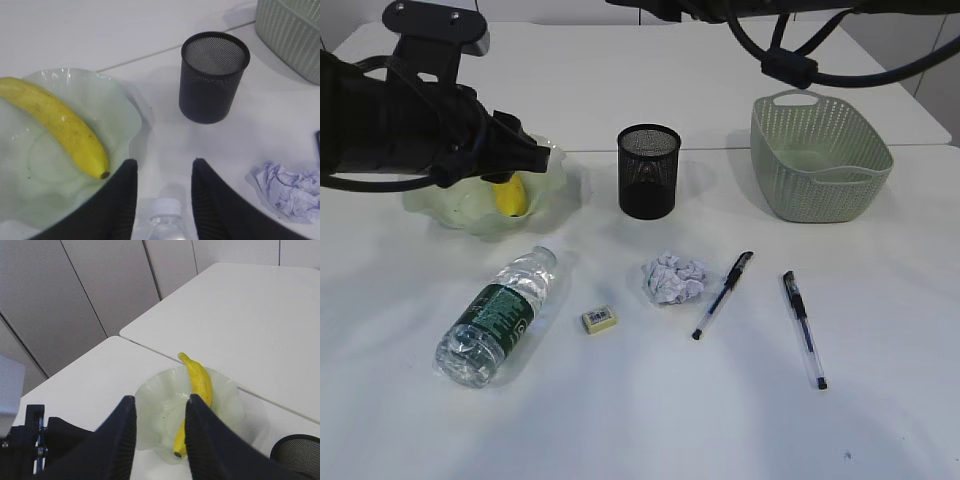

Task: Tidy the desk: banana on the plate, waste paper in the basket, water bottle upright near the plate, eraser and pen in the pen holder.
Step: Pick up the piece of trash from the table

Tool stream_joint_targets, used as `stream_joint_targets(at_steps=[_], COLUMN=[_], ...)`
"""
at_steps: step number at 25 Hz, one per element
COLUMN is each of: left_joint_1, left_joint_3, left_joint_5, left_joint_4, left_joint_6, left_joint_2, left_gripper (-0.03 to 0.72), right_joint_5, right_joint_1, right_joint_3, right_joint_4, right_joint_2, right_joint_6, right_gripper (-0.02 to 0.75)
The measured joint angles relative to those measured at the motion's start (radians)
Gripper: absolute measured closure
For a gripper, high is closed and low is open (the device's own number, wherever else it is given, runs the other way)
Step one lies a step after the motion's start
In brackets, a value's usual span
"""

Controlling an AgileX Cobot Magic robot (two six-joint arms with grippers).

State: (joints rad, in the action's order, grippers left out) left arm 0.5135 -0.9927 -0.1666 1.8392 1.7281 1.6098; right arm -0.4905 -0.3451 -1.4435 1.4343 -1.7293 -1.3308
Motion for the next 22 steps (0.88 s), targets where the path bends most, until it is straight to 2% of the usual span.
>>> stream_joint_targets(at_steps=[6, 8, 11, 16, 19, 22], left_joint_1=[0.0, 0.0, 0.0, 0.0, 0.0, 0.0], left_joint_3=[0.031, 0.033, 0.035, 0.035, 0.039, 0.064], left_joint_5=[0.014, 0.023, 0.058, 0.141, 0.156, 0.167], left_joint_4=[0.0, 0.0, 0.0, -0.004, -0.006, -0.006], left_joint_6=[-0.088, -0.119, -0.157, -0.18, -0.182, -0.182], left_joint_2=[0.002, 0.002, 0.002, 0.002, 0.002, 0.002], left_gripper=[0.224, 0.19, 0.175, 0.171, 0.171, 0.171], right_joint_5=[-0.002, -0.007, -0.014, -0.043, -0.056, -0.06], right_joint_1=[0.0, 0.0, 0.0, 0.007, 0.031, 0.078], right_joint_3=[0.0, 0.0, 0.0, 0.0, 0.0, 0.0], right_joint_4=[-0.009, -0.027, -0.102, -0.351, -0.478, -0.557], right_joint_2=[0.0, 0.0, 0.0, 0.0, 0.0, 0.014], right_joint_6=[0.0, 0.004, 0.048, 0.279, 0.415, 0.515], right_gripper=[0.486, 0.487, 0.487, 0.487, 0.487, 0.488])
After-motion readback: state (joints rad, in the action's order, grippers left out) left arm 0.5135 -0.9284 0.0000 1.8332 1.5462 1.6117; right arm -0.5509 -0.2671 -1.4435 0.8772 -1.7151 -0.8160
